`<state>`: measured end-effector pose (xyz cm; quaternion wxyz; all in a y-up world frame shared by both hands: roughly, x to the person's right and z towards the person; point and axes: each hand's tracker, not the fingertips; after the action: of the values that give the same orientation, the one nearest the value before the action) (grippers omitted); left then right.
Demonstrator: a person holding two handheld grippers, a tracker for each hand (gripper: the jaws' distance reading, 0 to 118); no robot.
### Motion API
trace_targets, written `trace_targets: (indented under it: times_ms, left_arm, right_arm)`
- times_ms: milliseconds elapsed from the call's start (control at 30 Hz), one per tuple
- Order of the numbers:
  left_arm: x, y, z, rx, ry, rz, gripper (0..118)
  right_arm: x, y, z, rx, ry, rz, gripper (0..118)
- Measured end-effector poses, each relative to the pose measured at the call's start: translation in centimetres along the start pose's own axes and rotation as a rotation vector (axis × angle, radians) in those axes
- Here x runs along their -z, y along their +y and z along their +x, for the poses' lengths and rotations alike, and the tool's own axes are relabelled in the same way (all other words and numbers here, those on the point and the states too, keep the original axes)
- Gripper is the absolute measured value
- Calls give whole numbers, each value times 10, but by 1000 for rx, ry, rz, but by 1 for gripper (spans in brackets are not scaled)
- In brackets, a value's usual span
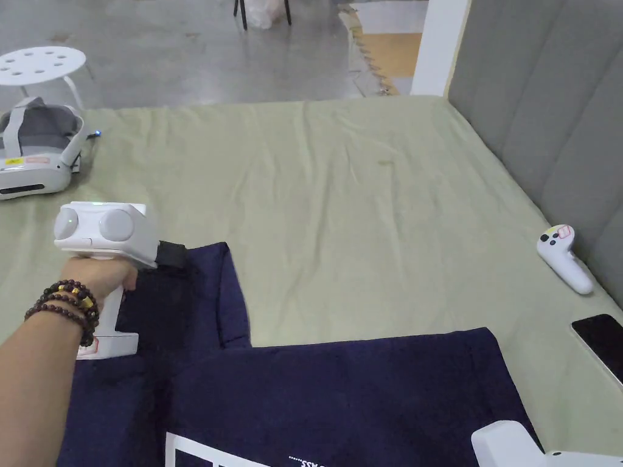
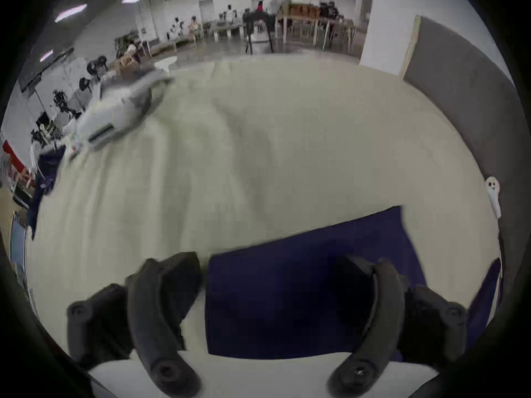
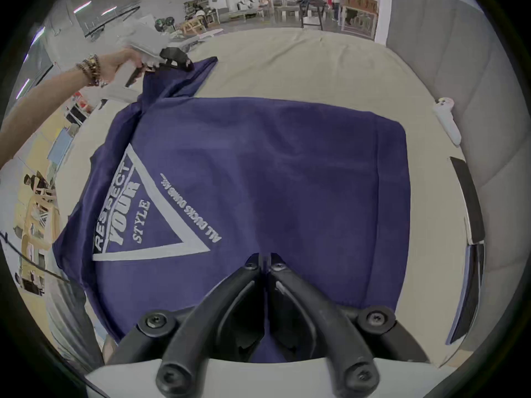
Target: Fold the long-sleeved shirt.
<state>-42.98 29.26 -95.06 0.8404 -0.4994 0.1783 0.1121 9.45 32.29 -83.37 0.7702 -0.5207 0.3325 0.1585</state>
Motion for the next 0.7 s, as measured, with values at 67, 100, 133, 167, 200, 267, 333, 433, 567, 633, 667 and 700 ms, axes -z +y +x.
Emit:
trace_targets:
  times_ms: [67, 100, 133, 167, 200, 267, 333, 433, 567, 633, 667, 700]
  left_arm:
    - [-14, -3, 2, -17, -3, 72, 75]
    - [-25, -1, 3, -13, -44, 78, 47]
    - [-39, 1, 4, 5, -29, 94, 8]
    - [-63, -4, 4, 44, -1, 147, 8]
    - [-83, -6, 2, 18, -46, 186, 8]
    - [-137, -14, 1, -29, -138, 268, 8]
    - [-172, -17, 5, 17, -136, 343, 9]
    - [-240, -53, 25, 115, -110, 432, 9]
    - [-297, -128, 37, 127, -99, 475, 9]
    - [-311, -173, 41, 140, -89, 476, 10]
    - [-315, -198, 44, 139, -71, 483, 10]
    - [-313, -219, 47, 143, -58, 481, 10]
  right_arm:
    - [-1, -4, 3, 8, -17, -12, 1]
    - [3, -2, 4, 11, -18, -13, 1]
    - [2, -4, 5, 13, -15, -11, 1]
    - [-1, -5, 4, 15, -14, -9, 1]
    - [-4, -7, 2, 12, -17, -6, 1]
    - [-8, -8, -1, 1, -30, 4, 1]
    - [-22, -12, -7, 2, -23, 30, 1]
    - [-43, -16, -16, 7, 5, 72, 1]
    - [-64, -25, -28, -17, 1, 110, 1]
    - [-74, -30, -31, -23, -1, 124, 1]
    - [-78, -32, -33, -27, 1, 134, 1]
    - [-81, -34, -34, -25, 5, 138, 1]
